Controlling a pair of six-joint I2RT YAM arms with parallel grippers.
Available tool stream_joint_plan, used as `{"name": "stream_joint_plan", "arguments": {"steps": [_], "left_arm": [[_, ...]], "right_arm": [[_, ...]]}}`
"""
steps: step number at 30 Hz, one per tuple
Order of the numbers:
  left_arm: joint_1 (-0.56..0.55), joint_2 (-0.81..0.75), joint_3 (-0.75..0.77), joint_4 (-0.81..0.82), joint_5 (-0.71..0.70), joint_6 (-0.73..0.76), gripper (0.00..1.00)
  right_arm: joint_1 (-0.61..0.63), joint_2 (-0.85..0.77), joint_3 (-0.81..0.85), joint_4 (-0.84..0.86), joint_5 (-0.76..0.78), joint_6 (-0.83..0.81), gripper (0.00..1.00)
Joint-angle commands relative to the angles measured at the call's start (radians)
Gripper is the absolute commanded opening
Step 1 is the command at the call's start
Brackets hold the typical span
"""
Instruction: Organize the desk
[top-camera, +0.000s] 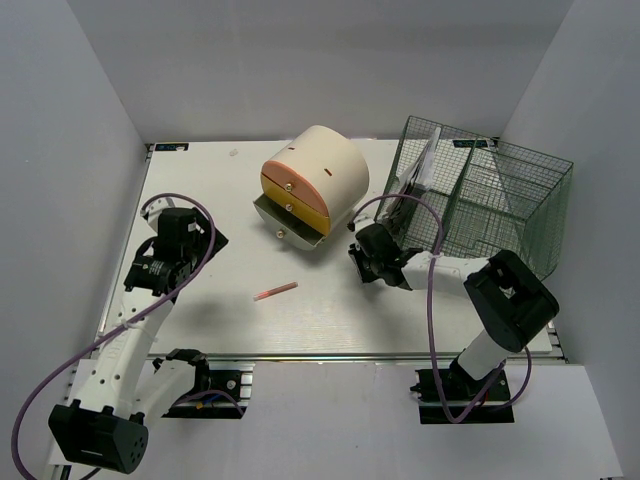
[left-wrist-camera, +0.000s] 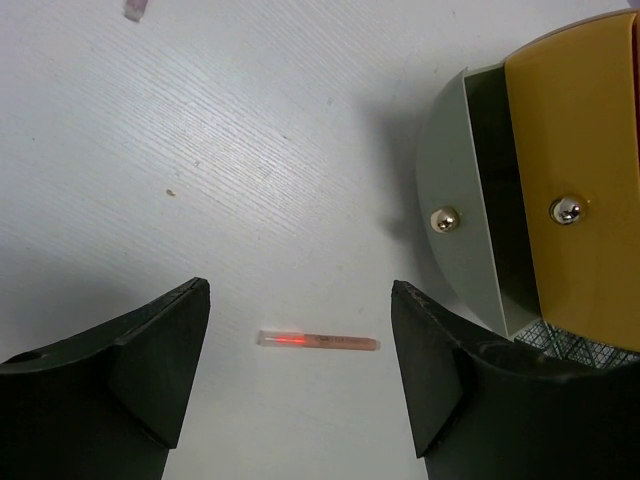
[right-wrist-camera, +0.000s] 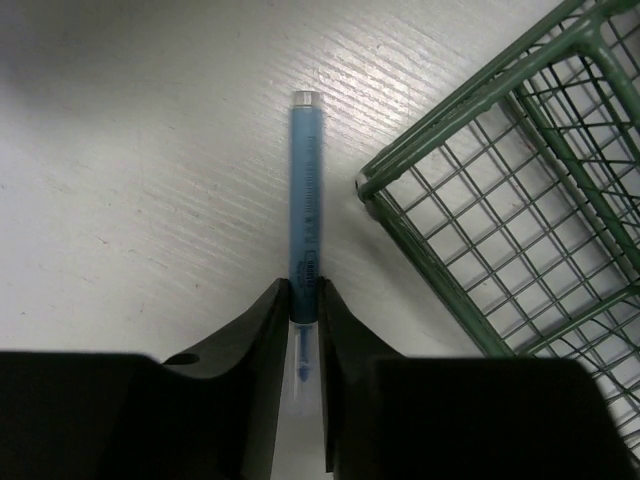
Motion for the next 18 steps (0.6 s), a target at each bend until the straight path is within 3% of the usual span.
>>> {"name": "stream_joint_plan", "arguments": {"steps": [1,7,11,12,15,18], "left_arm": [[0.004,-0.009,-0.015,0.008,-0.016,-0.011,0.83],[0.004,-0.002,-0.018,0.016,-0.012,-0.009,0.83],[0.004,0.003,-0.026,0.033,-0.004,-0.006,0.82],[0.004,0.006,-0.031,0.038,0.002,-0.006,0.83],[0.004,0.008,-0.04,0.059,0.014,-0.006,0.82],[0.004,0.008,-0.043,0.064,0.02,-0.006,0.82]], "right_arm": [[0.009,-0.008,-0.027,-0.011,0.021,-0.004,0.2],[0.0,-0.125,-0.073,-0.073,-0.002,-0.04,0.04],[-0.008,-0.252,-0.055,-0.117,-0.111,-0.151,0.0],[-0.008,-0.269,-0.053,-0.123,-0.157,-0.168,0.0],[-0.009,-0.308,-0.013,-0.184,-0.538,-0.403,0.0],[-0.003,-0.291,0.074,-0.339,-0.727,-0.66,0.0]]}}
